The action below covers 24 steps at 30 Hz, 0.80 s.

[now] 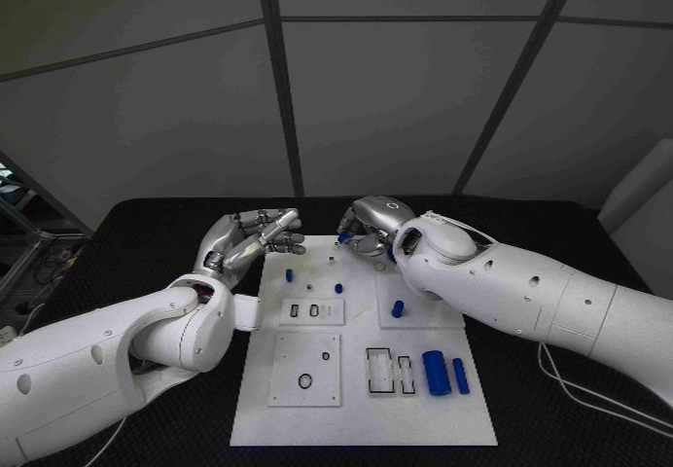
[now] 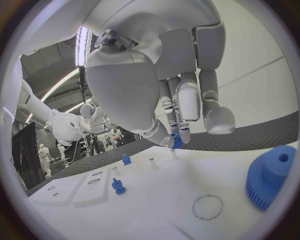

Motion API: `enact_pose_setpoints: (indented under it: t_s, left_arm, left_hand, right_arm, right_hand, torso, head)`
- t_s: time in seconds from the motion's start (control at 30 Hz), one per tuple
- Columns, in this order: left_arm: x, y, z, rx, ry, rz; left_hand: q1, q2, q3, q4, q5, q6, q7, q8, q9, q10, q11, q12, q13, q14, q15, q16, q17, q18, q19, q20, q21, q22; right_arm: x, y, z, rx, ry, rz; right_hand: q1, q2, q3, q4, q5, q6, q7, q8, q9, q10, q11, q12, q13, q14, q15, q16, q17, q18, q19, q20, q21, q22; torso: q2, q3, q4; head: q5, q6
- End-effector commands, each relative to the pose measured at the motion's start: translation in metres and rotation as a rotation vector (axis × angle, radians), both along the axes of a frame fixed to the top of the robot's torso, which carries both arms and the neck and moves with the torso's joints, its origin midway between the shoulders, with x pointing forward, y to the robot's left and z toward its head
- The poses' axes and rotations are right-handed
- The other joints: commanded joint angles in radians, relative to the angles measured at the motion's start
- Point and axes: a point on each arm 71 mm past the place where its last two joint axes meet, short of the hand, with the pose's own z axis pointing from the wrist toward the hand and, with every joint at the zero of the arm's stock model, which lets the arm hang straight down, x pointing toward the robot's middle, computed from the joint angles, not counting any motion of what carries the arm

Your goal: Assemble the parts on the task board

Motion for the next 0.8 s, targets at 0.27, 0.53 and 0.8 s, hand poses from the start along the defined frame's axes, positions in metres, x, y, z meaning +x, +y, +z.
enact_pose_setpoints:
  t_s: [0.27,0.53,0.8]
  left_arm:
    - [0.0,-0.003,0.002,-0.003,-0.01,-0.021]
    - [0.0,-0.003,0.003,-0.004,-0.01,-0.024]
    - [0.0,-0.004,0.003,-0.004,-0.01,-0.026]
  left_hand:
    - [-0.003,0.006,-0.006,-0.003,0.003,0.001,0.008,-0.008,-0.001,-0.002,0.008,-0.006,-0.001,-0.005,0.002,-0.007,0.001,0.048,-0.005,0.005,0.003,0.001]
    - [-0.004,0.006,-0.007,-0.003,0.003,0.001,0.009,-0.008,-0.001,-0.003,0.008,-0.007,-0.001,-0.006,0.003,-0.008,0.002,0.047,-0.006,0.005,0.003,0.001]
    - [-0.004,0.006,-0.007,-0.003,0.003,0.001,0.009,-0.008,-0.001,-0.003,0.008,-0.007,-0.001,-0.006,0.003,-0.008,0.002,0.047,-0.006,0.005,0.003,0.001]
  right_arm:
    - [0.002,0.007,0.0,0.002,0.01,0.021]
    - [0.004,0.011,-0.002,-0.004,0.022,0.023]
    - [0.005,0.013,-0.005,-0.028,0.054,0.021]
  right_hand:
    - [0.002,-0.01,0.007,-0.001,-0.006,0.004,0.004,-0.001,0.0,0.004,0.001,-0.005,-0.001,0.031,-0.003,0.007,0.004,-0.008,-0.007,0.002,0.007,0.006]
    - [0.001,-0.011,0.008,0.0,-0.007,0.003,0.004,-0.002,-0.001,0.003,0.001,-0.006,-0.001,0.031,-0.002,0.007,0.004,-0.009,-0.007,0.002,0.009,0.008]
    - [-0.002,-0.014,0.009,0.001,-0.01,0.001,0.005,-0.004,-0.001,0.0,0.002,-0.008,-0.002,0.031,-0.002,0.008,0.004,-0.008,-0.009,0.003,0.01,0.007]
  torso:
    - [0.0,0.0,0.001]
    - [0.002,0.0002,-0.0004]
    - [0.003,-0.0001,-0.0008]
  head:
    - [0.002,-0.005]
    - [0.006,-0.003]
    - [0.007,-0.005]
